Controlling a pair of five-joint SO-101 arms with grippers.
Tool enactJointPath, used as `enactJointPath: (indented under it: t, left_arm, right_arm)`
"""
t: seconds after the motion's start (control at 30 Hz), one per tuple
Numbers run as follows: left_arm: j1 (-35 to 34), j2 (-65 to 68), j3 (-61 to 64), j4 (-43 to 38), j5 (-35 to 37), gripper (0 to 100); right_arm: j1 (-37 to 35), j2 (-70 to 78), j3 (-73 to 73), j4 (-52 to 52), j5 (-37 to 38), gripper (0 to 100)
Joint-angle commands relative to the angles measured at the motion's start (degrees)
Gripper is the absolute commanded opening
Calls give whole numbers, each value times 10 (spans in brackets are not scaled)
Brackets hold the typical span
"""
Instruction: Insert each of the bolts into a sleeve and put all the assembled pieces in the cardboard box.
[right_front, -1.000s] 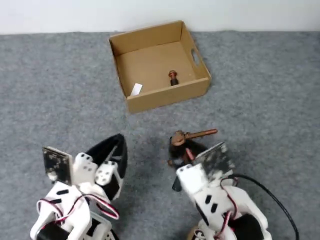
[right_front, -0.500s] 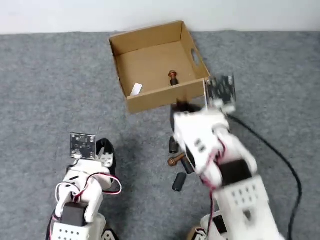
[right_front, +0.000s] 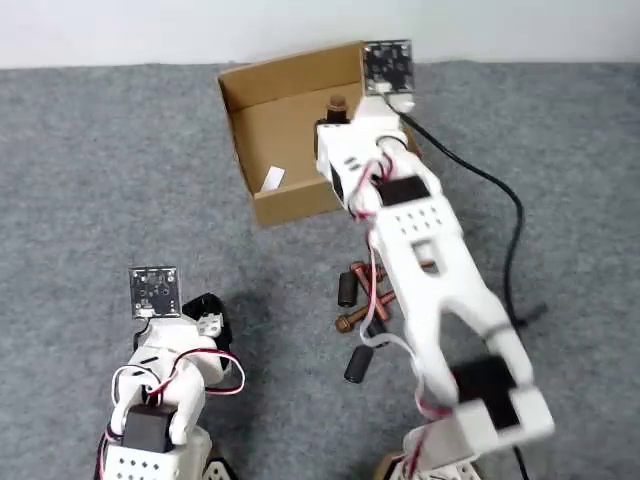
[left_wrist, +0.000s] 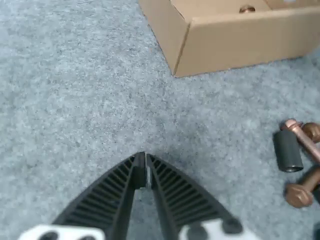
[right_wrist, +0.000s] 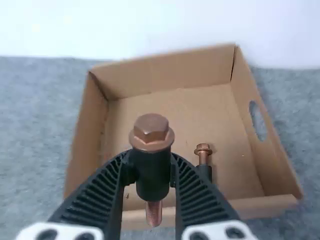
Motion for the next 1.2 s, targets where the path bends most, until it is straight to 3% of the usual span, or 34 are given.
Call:
enactJointPath:
  t: [0.0,0.2,0.47,0.73,0.87,1.07,1.17]
  left_arm:
    - [-4,-4,-5,4,9,6]
    - [-4,-4,-5,4,9,6]
    - [-4,-4,-5,4,9,6]
    - [-4,-3,-4,-4,9,6]
    - [-4,-3,-4,-4,8,6]
    - [-4,-3,-4,-4,8,6]
    - [-4,-3,-4,-4,8,6]
  right_arm:
    - [6,96,-133,-18,-4,9]
    - [4,279,-303,-14,-4,9]
    - [2,415,-435,154,-4,13]
    - [1,436,-532,284,-4,264]
    - [1,436,-621,346,-4,200]
    - [0,437,-786,491,-4,2]
    - [-6,436,-853,586,-4,27]
